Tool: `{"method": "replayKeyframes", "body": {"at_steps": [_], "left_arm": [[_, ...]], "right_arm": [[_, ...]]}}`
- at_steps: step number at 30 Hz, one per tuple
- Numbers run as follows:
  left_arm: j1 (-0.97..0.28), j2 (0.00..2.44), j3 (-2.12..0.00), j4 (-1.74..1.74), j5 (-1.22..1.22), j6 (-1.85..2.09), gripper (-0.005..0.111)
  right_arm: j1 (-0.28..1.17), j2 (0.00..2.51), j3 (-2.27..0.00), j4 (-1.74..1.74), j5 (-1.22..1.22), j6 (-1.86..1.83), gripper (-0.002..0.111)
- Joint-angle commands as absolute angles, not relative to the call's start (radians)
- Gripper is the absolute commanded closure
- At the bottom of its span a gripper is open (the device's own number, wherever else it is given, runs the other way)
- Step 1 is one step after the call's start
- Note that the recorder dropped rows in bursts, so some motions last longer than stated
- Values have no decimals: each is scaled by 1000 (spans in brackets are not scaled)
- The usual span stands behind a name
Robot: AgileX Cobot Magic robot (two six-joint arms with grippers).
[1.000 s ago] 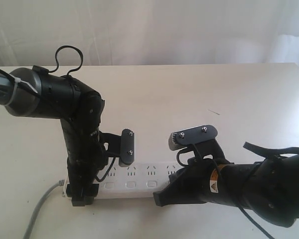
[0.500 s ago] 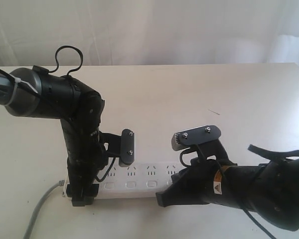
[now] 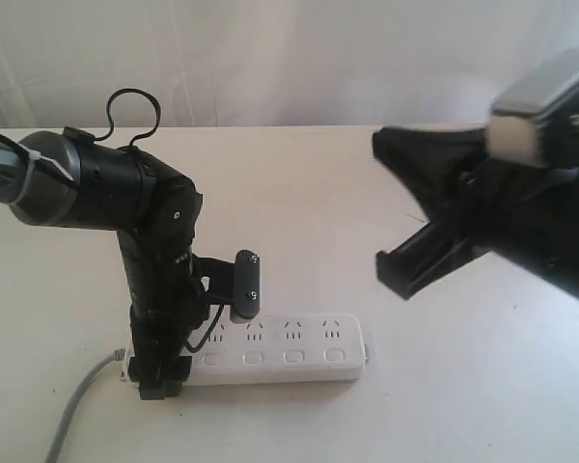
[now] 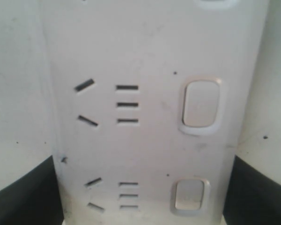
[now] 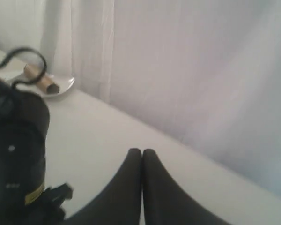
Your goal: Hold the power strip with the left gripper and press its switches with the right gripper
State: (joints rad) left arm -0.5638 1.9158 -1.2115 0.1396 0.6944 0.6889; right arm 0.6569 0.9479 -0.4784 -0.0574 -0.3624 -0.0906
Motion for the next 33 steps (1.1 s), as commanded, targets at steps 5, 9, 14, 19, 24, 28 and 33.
{"method": "replayKeyframes", "body": {"at_steps": [5, 9, 14, 19, 24, 28, 33], "left_arm": [[-568, 1927, -1200, 82, 732, 679, 107], [-568, 1927, -1200, 79, 733, 658, 107], [-568, 1927, -1200, 79, 733, 654, 104], [-568, 1927, -1200, 76, 733, 654, 37], [-570, 1921, -1200, 95, 792, 646, 15], [-570, 1855, -1200, 95, 801, 650, 16], [-570, 1743, -1200, 95, 795, 662, 16]], "right_arm": [[649, 767, -476, 344, -318, -689, 108], [649, 742, -476, 565, -331, -905, 108], [649, 652, -476, 850, -467, -1150, 108], [649, 514, -476, 1064, -521, -1315, 108], [649, 447, -476, 1190, -523, -1407, 108], [649, 438, -476, 1256, -612, -1442, 108], [649, 438, -476, 1350, -771, -1442, 108]]}}
